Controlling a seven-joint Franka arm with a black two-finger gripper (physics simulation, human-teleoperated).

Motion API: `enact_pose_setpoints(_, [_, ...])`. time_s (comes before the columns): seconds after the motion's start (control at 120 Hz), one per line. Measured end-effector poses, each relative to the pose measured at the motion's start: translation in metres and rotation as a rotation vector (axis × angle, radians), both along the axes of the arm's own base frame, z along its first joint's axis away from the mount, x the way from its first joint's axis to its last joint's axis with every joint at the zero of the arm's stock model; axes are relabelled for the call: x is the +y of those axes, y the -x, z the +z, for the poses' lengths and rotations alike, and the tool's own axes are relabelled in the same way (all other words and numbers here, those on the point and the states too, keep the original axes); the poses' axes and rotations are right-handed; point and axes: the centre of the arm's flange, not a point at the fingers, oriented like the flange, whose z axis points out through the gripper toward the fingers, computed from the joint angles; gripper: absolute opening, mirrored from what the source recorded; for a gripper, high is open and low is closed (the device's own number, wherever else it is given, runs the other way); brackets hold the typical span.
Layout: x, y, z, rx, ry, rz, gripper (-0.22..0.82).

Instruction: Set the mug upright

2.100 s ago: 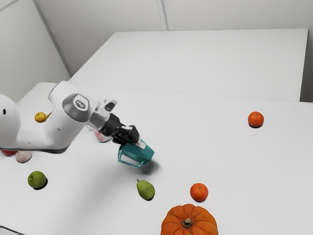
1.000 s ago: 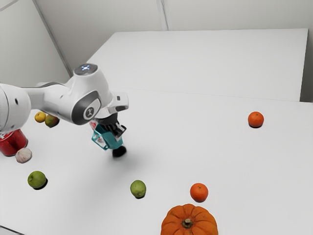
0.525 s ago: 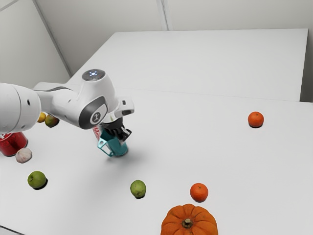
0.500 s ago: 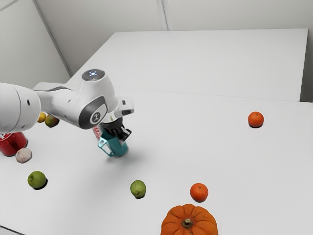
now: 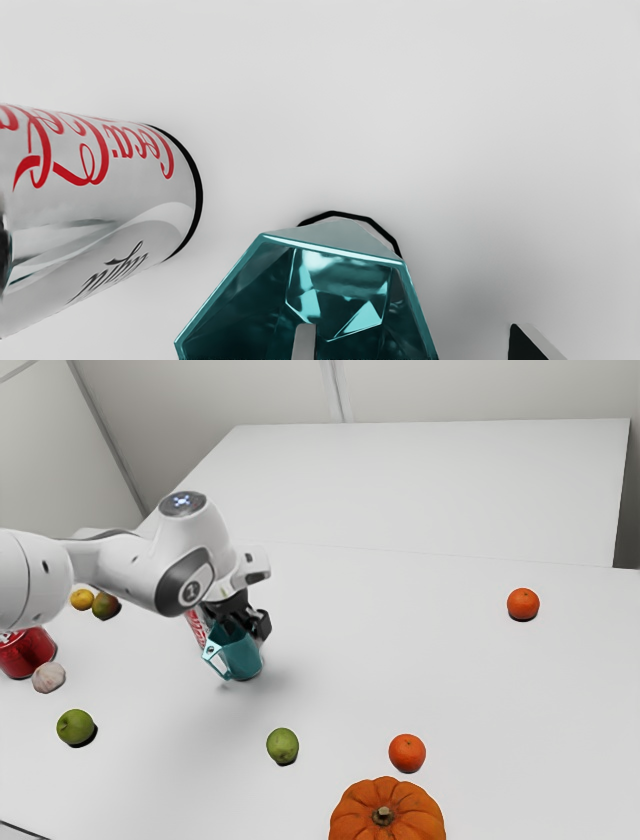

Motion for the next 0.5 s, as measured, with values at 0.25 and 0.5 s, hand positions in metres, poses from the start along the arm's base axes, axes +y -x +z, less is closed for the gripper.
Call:
enact_pose_setpoints(0.25, [-0.003, -0.006, 0.052, -0.071, 0.015, 0.002, 0.54])
enact_pose_setpoints(0.5, [-0.022, -0.083, 0.151, -0.058, 0.028, 0.051, 0.58])
